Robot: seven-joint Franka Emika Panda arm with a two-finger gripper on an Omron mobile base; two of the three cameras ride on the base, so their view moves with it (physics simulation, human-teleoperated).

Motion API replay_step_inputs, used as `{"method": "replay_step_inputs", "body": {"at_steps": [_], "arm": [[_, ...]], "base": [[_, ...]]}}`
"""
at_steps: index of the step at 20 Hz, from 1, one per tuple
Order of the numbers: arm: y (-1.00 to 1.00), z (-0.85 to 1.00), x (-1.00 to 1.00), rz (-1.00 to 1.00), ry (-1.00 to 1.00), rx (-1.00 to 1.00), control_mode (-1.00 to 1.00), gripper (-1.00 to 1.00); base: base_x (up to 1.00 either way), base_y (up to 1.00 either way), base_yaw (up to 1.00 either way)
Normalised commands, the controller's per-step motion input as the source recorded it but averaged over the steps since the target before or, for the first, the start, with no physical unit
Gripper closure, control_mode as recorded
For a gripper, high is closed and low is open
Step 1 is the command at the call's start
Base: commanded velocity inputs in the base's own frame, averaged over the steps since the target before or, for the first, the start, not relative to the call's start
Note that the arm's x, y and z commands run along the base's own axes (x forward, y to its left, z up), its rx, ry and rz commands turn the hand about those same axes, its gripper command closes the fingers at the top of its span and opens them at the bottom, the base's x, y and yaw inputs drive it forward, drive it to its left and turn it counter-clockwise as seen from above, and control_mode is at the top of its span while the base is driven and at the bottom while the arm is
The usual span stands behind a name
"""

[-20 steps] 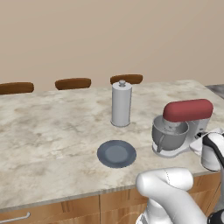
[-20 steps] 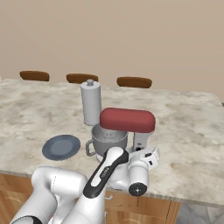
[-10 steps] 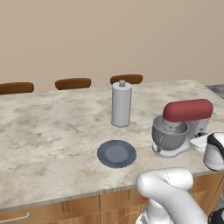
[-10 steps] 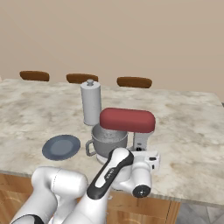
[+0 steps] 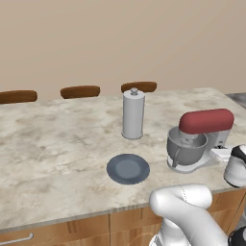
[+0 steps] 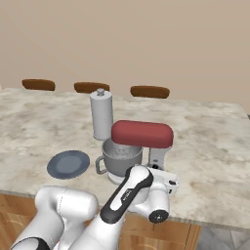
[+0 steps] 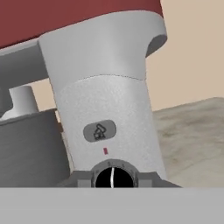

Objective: Add butter and sugar cubes to the stand mixer bowl and then turn on the stand mixer to begin making frosting.

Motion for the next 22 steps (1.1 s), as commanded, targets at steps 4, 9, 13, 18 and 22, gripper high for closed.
{"method": "replay_step_inputs", "body": {"at_steps": [4,9,13,18,22], "arm": [[0.05,0.00,0.00,-0.09,0.00,0.32,-1.00,1.00],[0.10,0.00,0.00,-0.10,0.00,0.30,-1.00,1.00],[0.12,0.00,0.00,-0.09,0.04,0.27,-1.00,1.00],[0.10,0.00,0.00,-0.09,0.04,0.27,-1.00,1.00],[0.06,0.00,0.00,-0.08,0.06,0.28,-1.00,1.00]], "base": [[0.00,0.00,0.00],[0.00,0.00,0.00],[0.00,0.00,0.00],[0.00,0.00,0.00],[0.00,0.00,0.00]]}}
